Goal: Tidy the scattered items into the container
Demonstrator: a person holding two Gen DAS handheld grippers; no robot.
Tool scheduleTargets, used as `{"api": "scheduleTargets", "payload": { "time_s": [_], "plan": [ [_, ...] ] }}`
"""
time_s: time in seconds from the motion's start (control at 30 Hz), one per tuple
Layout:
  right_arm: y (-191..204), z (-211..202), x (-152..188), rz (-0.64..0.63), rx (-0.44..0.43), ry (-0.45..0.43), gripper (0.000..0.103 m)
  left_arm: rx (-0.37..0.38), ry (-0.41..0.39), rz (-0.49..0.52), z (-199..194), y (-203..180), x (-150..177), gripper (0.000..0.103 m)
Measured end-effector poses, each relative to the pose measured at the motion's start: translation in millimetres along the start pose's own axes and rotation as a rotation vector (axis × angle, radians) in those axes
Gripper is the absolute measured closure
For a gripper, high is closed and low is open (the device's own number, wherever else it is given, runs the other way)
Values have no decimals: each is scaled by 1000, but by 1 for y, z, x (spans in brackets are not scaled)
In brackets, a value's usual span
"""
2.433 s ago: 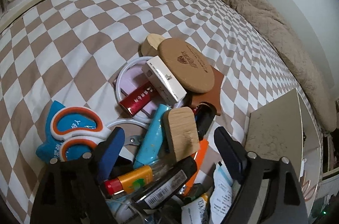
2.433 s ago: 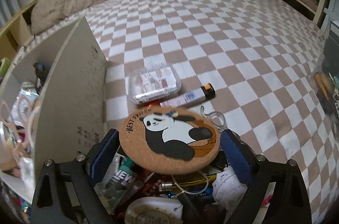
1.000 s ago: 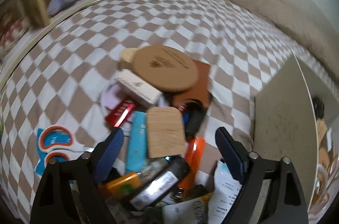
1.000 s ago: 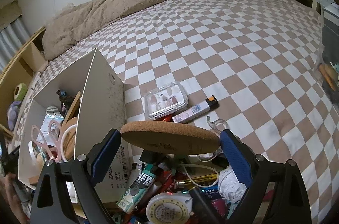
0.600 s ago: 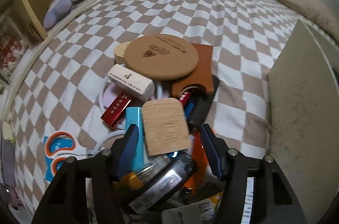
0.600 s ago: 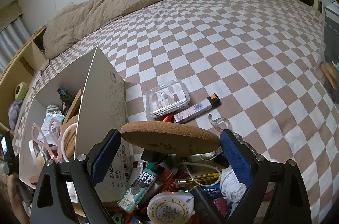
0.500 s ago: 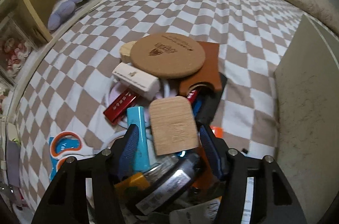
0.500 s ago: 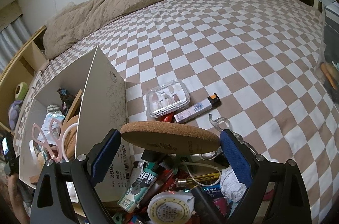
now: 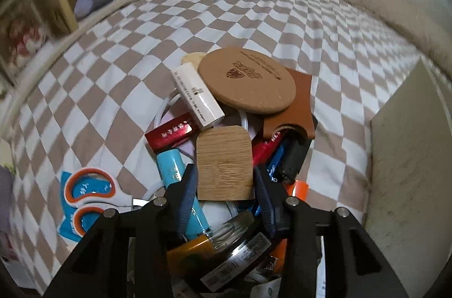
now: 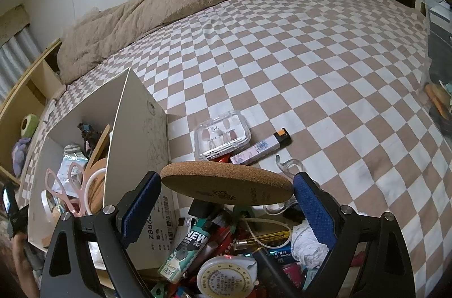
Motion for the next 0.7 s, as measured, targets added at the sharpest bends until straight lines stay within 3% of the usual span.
{"api": "scheduleTargets", "payload": {
  "time_s": [0.27,0.5,0.7],
  "plan": [
    [1,-7,-3,5,-17,-23,8,66,3,-62,-11,6,2,62],
    [1,-15,-7,23,-41,-71,8,85,-73,-43,-37,-3,-1,62],
    [2,-26,-10,28,-57,-122,8,163,-130,-61,-62,-4,-3,62]
  ]
}}
Point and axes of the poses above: each gripper's, at about its wrist camera, not at the fingertips, and z roughly the way its jaws point, y to its left, x to its underside, the point moved 3 cm from there along z, roughly the way its jaws point, and after that the axes turned 12 degrees about -x, right-handed, at the moved point
